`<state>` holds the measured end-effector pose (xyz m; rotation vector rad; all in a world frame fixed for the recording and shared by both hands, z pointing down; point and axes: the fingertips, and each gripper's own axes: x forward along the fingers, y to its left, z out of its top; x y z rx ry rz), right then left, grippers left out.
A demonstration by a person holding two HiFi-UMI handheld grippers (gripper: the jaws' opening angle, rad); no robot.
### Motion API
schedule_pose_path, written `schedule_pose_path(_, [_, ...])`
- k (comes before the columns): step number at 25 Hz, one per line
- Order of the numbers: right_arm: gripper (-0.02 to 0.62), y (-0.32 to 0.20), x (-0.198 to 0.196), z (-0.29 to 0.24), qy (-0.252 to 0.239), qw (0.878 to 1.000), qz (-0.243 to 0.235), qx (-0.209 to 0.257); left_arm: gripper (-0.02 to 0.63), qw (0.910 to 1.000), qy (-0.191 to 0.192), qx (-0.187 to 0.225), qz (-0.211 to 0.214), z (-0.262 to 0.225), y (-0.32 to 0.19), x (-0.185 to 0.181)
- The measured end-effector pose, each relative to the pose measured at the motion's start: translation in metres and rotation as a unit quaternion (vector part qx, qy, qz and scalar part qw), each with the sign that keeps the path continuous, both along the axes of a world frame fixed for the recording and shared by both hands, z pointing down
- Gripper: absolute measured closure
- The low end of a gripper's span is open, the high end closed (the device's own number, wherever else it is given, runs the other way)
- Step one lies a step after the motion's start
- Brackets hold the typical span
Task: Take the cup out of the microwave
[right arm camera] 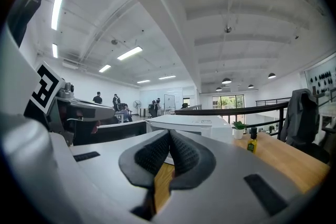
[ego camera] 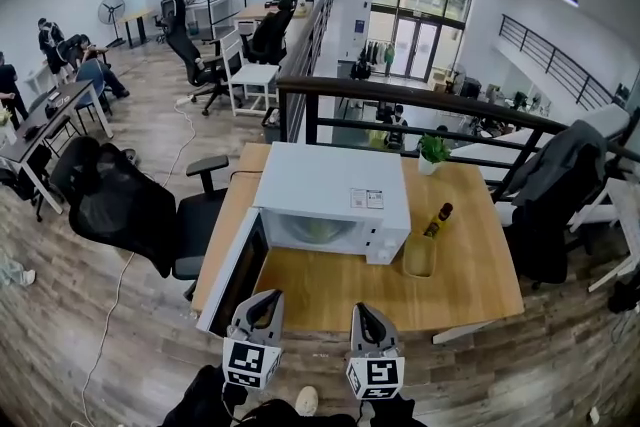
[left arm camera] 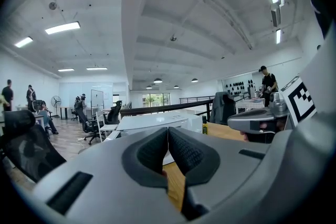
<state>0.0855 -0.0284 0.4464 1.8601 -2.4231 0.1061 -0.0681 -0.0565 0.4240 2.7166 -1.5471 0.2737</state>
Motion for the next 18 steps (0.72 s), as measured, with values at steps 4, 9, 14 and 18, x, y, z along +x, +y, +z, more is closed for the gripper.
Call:
schedule_pose_path(4, [0.58,-0.022,0.001,0.005,-0.002,1.0,-0.012,-0.003,0.581,0.9999,-0.004,0.001,-0.01,0.007,-0.022,0.004])
schedule_pose_path(9, [0.58,-0.049,0.008,0.019,-0.002,1.0,-0.021,-0.012,0.581,0.9998,-0.002,-0.008,-0.016,0.016,-0.046,0.013])
schedule_pose_path(14, [0.58,-0.074,0.009,0.033,-0.003,0.999,-0.024,-0.025,0.581,0.9996,-0.003,-0.024,-0.017,0.03,-0.071,0.018])
schedule_pose_path(18, [0.58,-0.104,0.007,0.047,-0.002,0.999,-0.025,-0.037,0.581,0.9992,-0.002,-0.036,-0.016,0.044,-0.103,0.02])
